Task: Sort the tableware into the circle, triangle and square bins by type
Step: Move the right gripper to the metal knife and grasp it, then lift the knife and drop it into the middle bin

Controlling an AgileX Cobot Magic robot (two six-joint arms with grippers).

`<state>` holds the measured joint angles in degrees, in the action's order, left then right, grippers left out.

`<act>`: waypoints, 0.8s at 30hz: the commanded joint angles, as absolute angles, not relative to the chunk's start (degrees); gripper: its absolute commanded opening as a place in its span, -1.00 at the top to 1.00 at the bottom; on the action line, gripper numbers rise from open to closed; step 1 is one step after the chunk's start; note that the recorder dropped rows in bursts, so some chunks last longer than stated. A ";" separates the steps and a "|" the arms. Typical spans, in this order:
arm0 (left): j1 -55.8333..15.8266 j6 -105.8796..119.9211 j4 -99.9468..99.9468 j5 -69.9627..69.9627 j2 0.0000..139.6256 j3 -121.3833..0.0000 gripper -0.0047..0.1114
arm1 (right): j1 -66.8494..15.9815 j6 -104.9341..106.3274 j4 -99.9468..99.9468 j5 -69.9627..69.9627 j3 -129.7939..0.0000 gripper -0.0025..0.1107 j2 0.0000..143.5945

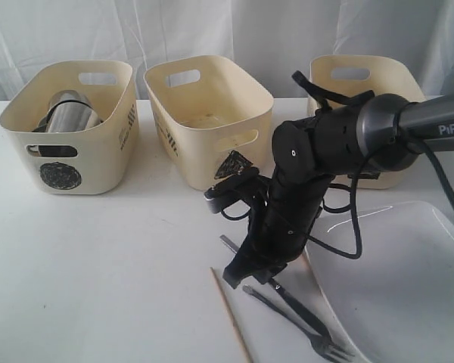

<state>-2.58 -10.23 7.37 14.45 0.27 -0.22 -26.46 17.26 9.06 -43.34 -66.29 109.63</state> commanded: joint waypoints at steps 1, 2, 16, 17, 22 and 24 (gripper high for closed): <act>-2.42 -10.27 7.28 14.52 0.00 0.00 0.92 | -26.26 19.76 13.49 -40.74 -66.73 0.96 109.22; -2.42 -10.27 7.28 14.52 0.00 0.00 0.92 | -26.26 19.76 13.63 -40.30 -66.73 0.96 109.22; -2.42 -10.27 7.28 14.52 0.00 0.00 0.92 | -26.26 20.58 17.96 -40.31 -66.73 0.96 107.20; -2.42 -10.27 7.28 14.52 0.00 0.00 0.92 | -26.26 20.68 17.96 -41.64 -66.73 0.96 106.91; -2.42 -10.27 7.28 14.52 0.00 0.00 0.92 | -26.26 20.80 18.20 -44.98 -66.87 0.96 104.24; -2.42 -10.27 7.28 14.52 0.00 0.00 0.92 | -26.26 20.80 18.23 -45.38 -67.47 0.96 102.73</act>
<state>-2.58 -10.23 7.37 14.45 0.27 -0.22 -26.46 20.16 17.86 -44.77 -66.56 104.55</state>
